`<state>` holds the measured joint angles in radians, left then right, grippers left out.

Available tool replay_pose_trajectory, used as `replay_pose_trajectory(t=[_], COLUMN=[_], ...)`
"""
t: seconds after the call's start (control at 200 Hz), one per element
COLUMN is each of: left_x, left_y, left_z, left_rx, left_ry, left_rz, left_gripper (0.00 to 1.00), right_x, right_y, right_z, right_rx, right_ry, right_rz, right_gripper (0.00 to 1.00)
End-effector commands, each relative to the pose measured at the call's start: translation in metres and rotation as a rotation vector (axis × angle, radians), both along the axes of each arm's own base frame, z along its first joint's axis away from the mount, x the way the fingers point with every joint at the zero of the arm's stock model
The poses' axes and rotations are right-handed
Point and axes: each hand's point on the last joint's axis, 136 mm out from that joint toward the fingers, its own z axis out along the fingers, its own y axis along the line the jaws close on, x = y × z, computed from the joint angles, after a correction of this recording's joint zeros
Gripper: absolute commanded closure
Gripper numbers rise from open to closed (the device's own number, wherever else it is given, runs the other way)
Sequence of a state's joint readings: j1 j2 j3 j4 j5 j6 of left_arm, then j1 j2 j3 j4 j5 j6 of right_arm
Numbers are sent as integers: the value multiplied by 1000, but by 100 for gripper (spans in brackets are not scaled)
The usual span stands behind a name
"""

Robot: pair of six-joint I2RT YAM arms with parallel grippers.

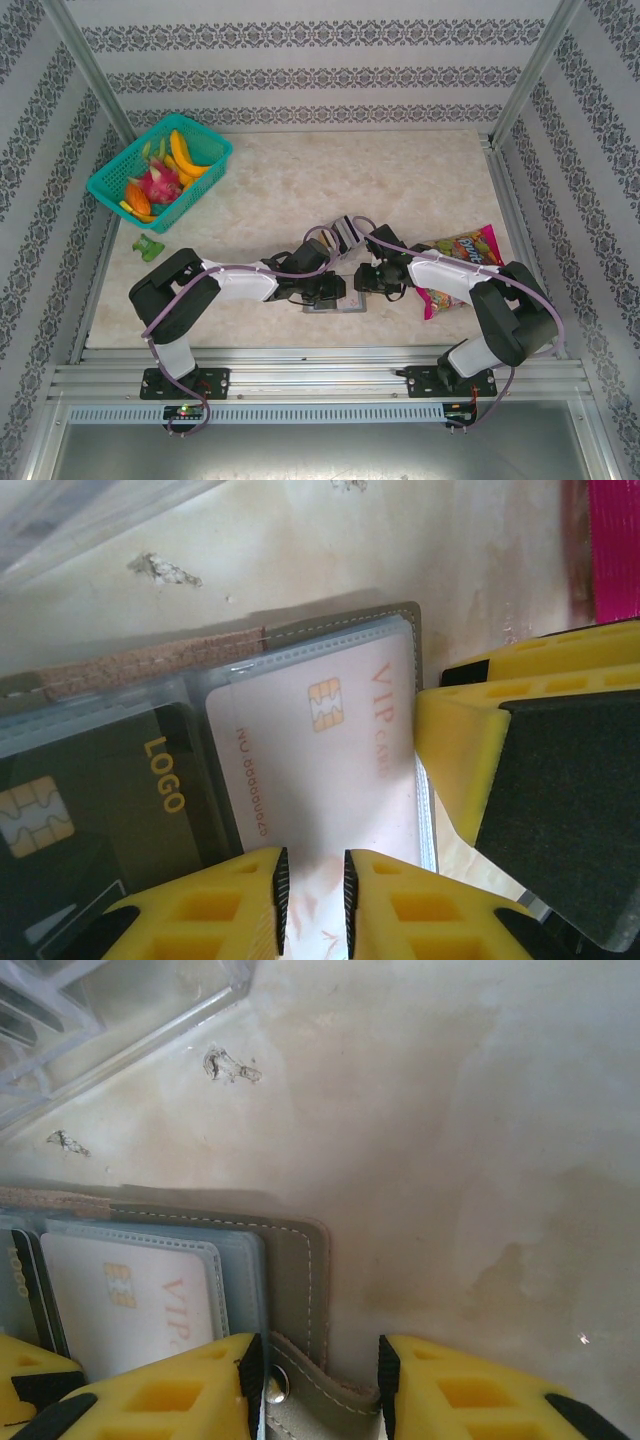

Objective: Put the credit cards into the card holder

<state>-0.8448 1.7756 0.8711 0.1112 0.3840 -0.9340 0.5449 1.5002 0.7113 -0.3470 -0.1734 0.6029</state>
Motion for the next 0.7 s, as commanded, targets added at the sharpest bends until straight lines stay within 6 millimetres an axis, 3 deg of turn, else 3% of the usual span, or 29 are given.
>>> replay_pose_trajectory(t=[0.0,0.22,0.36,0.555,0.645,0.694], left_x=[-5,0,1,-1,0,1], left_y=[1,19,35,31,23,18], left_z=[4,9,9,7,10,11], left_rx=[28,93,156,143,109,95], left_ry=[-35,-74,-93,-82,-81,-78], left_rz=[-21,33,59,48,29,18], left_gripper=[74,72,71,71,73,73], right_x=[-10,-5,-3,-3,-4,-5], right_y=[-8,-20,-17,15,22,23], right_z=[-8,9,20,36,33,30], right_rx=[-31,-70,-32,152,162,157], right_ry=[33,-27,-68,-77,-69,-56], right_rz=[-12,-39,-53,-16,-8,-8], right_gripper=[63,61,60,62,73,74])
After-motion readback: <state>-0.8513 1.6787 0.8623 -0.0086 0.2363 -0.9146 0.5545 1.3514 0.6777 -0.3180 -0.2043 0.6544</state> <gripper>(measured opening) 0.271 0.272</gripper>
